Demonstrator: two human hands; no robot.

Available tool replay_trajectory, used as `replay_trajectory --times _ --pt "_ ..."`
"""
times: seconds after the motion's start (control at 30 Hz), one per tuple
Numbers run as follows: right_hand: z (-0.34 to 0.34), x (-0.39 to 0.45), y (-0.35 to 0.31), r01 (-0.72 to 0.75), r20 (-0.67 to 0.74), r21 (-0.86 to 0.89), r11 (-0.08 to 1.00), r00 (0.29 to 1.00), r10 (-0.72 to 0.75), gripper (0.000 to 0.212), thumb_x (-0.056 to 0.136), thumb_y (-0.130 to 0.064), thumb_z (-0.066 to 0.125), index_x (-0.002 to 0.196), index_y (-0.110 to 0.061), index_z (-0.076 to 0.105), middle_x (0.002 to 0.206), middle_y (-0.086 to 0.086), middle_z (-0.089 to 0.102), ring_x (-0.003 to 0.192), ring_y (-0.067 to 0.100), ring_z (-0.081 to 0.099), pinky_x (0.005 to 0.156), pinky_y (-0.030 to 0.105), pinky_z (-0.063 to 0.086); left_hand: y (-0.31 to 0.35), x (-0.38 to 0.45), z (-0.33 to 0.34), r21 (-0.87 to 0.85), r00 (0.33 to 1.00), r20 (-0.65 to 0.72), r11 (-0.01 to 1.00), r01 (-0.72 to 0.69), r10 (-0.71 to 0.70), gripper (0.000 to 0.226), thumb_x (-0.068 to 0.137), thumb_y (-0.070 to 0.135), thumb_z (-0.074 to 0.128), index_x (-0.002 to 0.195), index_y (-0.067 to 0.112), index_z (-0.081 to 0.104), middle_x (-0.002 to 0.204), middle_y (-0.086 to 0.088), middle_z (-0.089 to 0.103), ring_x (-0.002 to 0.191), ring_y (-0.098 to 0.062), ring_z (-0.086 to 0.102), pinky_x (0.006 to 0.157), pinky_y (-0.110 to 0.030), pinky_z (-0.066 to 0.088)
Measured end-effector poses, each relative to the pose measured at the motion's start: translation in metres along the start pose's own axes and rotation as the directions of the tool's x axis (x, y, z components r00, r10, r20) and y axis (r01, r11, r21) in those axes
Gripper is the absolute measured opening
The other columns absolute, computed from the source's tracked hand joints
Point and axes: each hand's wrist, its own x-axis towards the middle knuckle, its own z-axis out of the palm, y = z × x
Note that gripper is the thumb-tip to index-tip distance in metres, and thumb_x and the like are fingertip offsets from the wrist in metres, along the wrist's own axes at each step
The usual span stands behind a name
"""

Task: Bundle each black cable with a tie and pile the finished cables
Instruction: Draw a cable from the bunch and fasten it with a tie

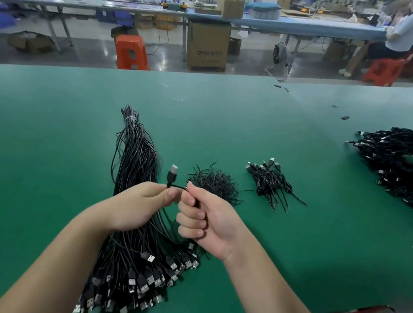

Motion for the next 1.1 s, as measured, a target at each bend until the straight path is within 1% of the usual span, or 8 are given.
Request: replay_trajectory --times 0.1,0.2,0.4,0.47,0.6,0.8,0.97,1.1 --pt "0.004 0.000 0.004 0.008 0.022 -0.014 1.000 1.000 -0.008 0.042 0.106 -0.038 0.041 0.068 -0.020 0.049 0.054 -0.007 0.024 0.045 0.007 0.019 0.040 0.018 0.022 -0.004 0.006 0.017 -0.372 0.980 -0.177 0.916 -0.152 0.091 0.041 0.102 0.041 0.042 0.130 0.017 0.061 0.130 0.001 0.068 0.127 -0.016 0.060 0.111 -0.032 0.044" --pt "0.006 0.002 0.010 -0.003 0.051 -0.043 0.999 0.999 0.005 0.042 0.106 -0.038 0.041 0.068 -0.021 0.049 0.054 -0.008 0.026 0.046 0.008 0.019 0.041 0.018 0.022 0.001 0.014 0.034 -0.699 0.941 -0.330 0.651 -0.294 0.071 0.053 0.103 0.040 0.038 0.131 -0.002 0.055 0.130 -0.021 0.064 0.124 -0.031 0.061 0.102 -0.034 0.051" --pt "-0.008 0.000 0.034 -0.098 0.081 0.010 0.995 0.992 0.097 0.042 0.105 -0.039 0.044 0.066 -0.022 0.044 0.051 -0.009 0.026 0.046 0.007 0.019 0.041 0.017 0.023 0.024 0.016 0.000 -0.902 0.886 -0.423 0.175 -0.394 -0.188 0.041 0.108 0.030 0.032 0.105 0.001 0.061 0.083 -0.009 0.073 0.079 -0.020 0.075 0.061 -0.027 0.060" --pt "-0.016 0.000 0.030 -0.086 0.070 0.142 0.986 0.995 0.077 0.042 0.103 -0.036 0.045 0.064 -0.021 0.046 0.049 -0.010 0.027 0.045 0.007 0.017 0.040 0.017 0.022 0.025 0.006 -0.011 -0.947 0.960 -0.264 0.212 -0.240 -0.093 0.031 0.102 0.028 0.040 0.098 0.007 0.063 0.068 0.003 0.059 0.051 -0.007 0.058 0.042 -0.017 0.044" --pt "-0.021 0.003 0.018 -0.068 0.061 0.192 0.979 0.996 0.057 0.037 0.101 -0.030 0.047 0.066 -0.021 0.053 0.048 -0.010 0.030 0.042 0.005 0.025 0.038 0.018 0.026 0.012 -0.014 -0.023 -0.688 0.982 0.149 0.725 0.021 0.113 0.041 0.099 0.027 0.043 0.095 -0.004 0.070 0.059 -0.009 0.057 0.034 -0.009 0.045 0.036 -0.017 0.033" --pt "-0.020 0.006 0.018 -0.055 0.078 0.096 0.994 0.996 0.047 0.028 0.096 -0.033 0.054 0.071 -0.020 0.054 0.053 -0.010 0.033 0.042 0.005 0.027 0.042 0.017 0.028 0.014 -0.023 -0.021 -0.222 0.889 0.447 0.949 0.222 -0.103 0.045 0.102 0.029 0.046 0.121 -0.007 0.066 0.109 -0.024 0.072 0.094 -0.034 0.073 0.069 -0.032 0.060" --pt "-0.021 0.001 0.021 -0.023 0.078 0.105 0.994 0.997 0.015 0.031 0.102 -0.030 0.048 0.074 -0.018 0.055 0.055 -0.008 0.033 0.046 0.006 0.026 0.044 0.017 0.027 -0.001 -0.020 -0.017 0.108 0.950 0.107 0.953 0.282 -0.293 0.029 0.104 0.025 0.047 0.113 0.010 0.071 0.104 -0.002 0.077 0.101 -0.017 0.072 0.088 -0.031 0.059" --pt "-0.015 0.003 0.029 -0.019 0.091 0.119 0.993 0.996 0.008 0.031 0.102 -0.030 0.047 0.075 -0.019 0.054 0.055 -0.008 0.031 0.047 0.006 0.024 0.044 0.018 0.022 -0.004 0.000 0.005 -0.488 0.909 -0.380 0.872 -0.038 -0.172 0.030 0.104 0.026 0.044 0.114 0.010 0.067 0.112 -0.008 0.075 0.107 -0.023 0.071 0.093 -0.034 0.057"
